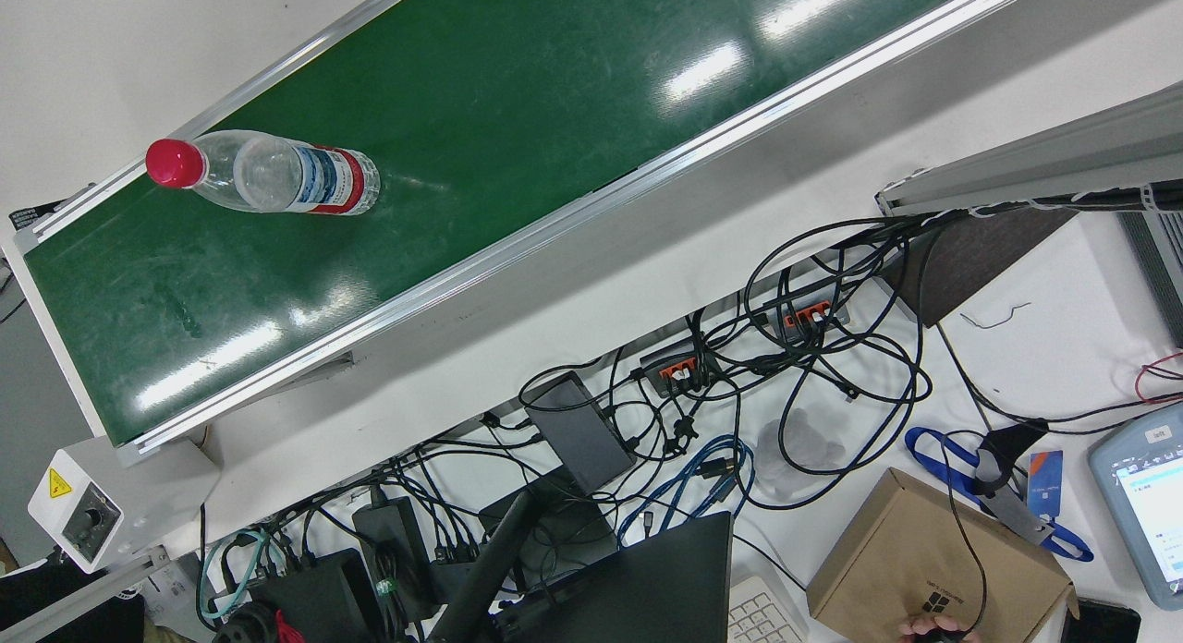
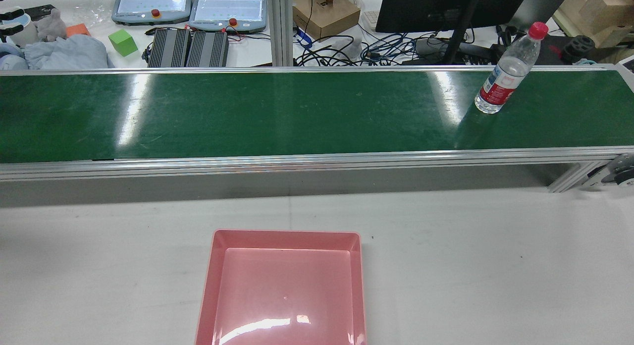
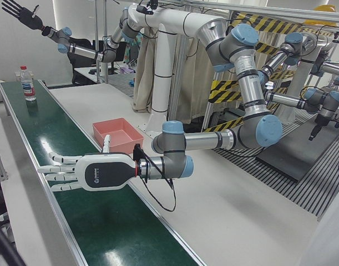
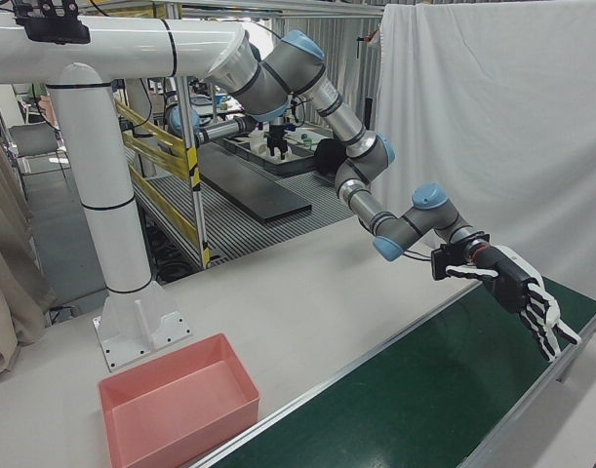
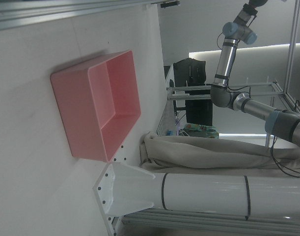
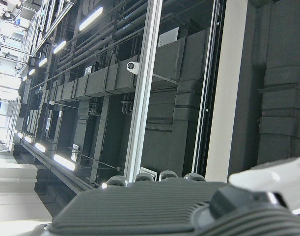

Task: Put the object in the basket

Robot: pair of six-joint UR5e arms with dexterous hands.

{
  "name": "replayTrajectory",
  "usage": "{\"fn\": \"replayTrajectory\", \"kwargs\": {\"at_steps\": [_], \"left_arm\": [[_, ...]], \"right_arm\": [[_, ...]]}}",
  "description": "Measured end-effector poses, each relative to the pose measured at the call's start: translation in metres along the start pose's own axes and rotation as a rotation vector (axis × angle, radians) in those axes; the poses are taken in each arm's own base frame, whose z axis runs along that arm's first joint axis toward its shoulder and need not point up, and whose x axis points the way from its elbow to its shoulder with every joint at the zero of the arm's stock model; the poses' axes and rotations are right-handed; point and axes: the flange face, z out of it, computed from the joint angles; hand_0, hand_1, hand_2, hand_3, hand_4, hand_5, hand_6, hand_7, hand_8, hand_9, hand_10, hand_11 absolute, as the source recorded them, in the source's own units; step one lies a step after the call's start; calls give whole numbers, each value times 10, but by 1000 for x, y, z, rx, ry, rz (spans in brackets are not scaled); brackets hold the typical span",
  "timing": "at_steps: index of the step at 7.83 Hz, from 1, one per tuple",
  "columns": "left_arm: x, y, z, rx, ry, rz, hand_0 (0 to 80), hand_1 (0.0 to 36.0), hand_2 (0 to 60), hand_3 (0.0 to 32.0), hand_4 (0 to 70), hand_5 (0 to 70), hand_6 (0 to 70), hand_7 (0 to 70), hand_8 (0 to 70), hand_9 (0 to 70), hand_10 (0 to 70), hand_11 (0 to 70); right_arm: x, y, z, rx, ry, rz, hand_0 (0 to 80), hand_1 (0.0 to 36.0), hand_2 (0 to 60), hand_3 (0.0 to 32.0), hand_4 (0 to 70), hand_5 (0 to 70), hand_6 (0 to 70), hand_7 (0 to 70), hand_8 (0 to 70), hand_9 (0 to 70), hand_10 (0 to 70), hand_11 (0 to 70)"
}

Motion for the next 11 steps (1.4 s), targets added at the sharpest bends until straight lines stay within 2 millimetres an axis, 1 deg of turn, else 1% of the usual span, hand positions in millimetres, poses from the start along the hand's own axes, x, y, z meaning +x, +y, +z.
{"fn": "replayTrajectory", "kwargs": {"at_steps": [1,3,6,10,11], "left_arm": [[0,0,0,0,0,0,502,0,0,100,5,300,50,19,107,120,76,117],[0,0,0,0,0,0,506,0,0,86,19,303,59,25,117,123,79,121],[-1,0,0,0,-1,0,509,0,0,90,23,303,59,27,120,128,80,122],[-5,3,4,1,-9,-4,516,0,0,82,38,307,59,27,119,126,83,127],[-10,6,7,-2,-16,-7,512,0,0,90,4,303,49,18,97,113,77,120]], "right_arm": [[0,0,0,0,0,0,0,0,0,0,0,0,0,0,0,0,0,0],[0,0,0,0,0,0,0,0,0,0,0,0,0,0,0,0,0,0],[1,0,0,0,1,1,0,0,0,0,0,0,0,0,0,0,0,0],[0,0,0,0,0,0,0,0,0,0,0,0,0,0,0,0,0,0],[0,0,0,0,0,0,0,0,0,0,0,0,0,0,0,0,0,0]]}}
